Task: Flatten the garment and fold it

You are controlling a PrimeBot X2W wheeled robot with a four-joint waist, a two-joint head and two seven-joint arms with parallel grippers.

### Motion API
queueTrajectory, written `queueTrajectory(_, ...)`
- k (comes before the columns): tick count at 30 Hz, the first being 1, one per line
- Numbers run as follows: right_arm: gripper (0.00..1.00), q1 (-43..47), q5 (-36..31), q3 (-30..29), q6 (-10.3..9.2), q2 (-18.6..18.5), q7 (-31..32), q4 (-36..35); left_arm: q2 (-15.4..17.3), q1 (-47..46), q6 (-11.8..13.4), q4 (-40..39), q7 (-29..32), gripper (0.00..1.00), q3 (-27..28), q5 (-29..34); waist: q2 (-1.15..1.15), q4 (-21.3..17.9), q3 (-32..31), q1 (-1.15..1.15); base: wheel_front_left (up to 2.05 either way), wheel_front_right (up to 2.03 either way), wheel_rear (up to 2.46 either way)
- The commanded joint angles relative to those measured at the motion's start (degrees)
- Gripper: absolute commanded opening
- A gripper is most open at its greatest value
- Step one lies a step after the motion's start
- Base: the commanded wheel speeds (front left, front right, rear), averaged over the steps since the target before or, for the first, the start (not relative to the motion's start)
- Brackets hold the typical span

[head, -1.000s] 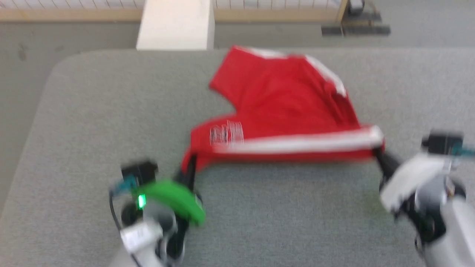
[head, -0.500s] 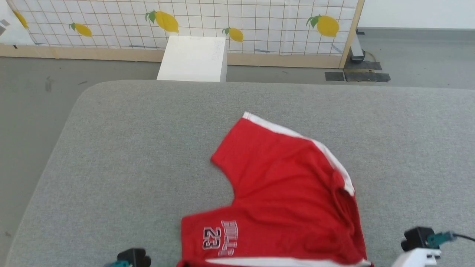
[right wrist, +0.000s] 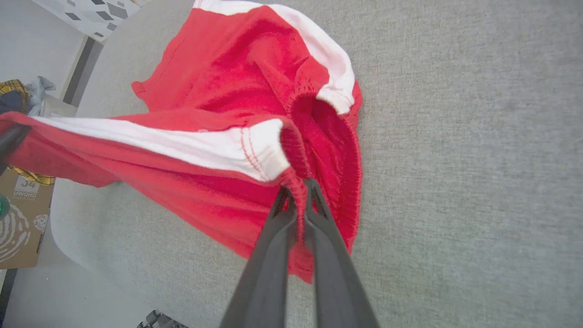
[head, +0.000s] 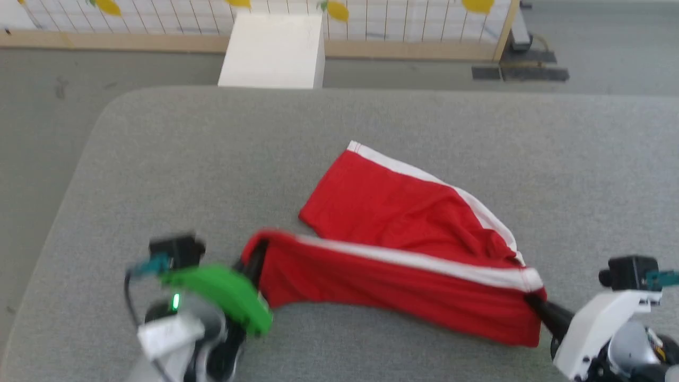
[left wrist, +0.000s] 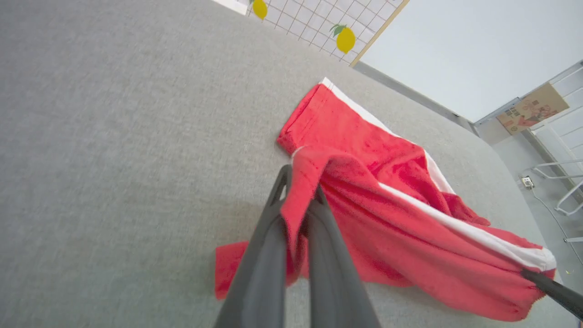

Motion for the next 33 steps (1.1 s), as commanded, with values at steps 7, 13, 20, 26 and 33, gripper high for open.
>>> queueTrajectory(7,0.00,-6.14,-2.12,-1.52,-0.10,0.50,-2.06,1.77,-2.06,-18.55,-5.81,12.73,-0.08,0.00,-2.51,2.93,0.63,-2.29,7.24,0.01,0.00,0.00,0.00)
queueTrajectory(13,0.00,-9.26,-2.33,-0.08,-0.10,1.06,-3.13,3.20,-3.59,-30.95,-8.90,23.13,0.41,0.00,-3.93,4.55,0.63,-5.06,12.13,0.01,0.00,0.00,0.00)
queueTrajectory(20,0.00,-12.00,-1.95,2.02,-0.10,1.63,-5.03,4.41,-4.32,-41.58,-10.99,33.17,0.99,0.00,-5.87,7.06,0.63,-8.24,17.03,0.01,0.00,0.00,0.00)
queueTrajectory(26,0.00,-14.03,-1.34,3.93,-0.10,1.80,-6.06,5.33,-4.49,-47.43,-11.90,39.39,0.78,0.00,-6.65,8.22,0.63,-10.47,19.82,0.01,0.00,0.00,0.00)
queueTrajectory(33,1.00,-15.35,-0.26,6.01,-0.10,1.84,-7.38,5.30,-4.47,-50.33,-10.87,46.89,2.80,0.36,-7.04,8.33,0.63,-12.19,21.25,0.01,0.00,0.00,0.00)
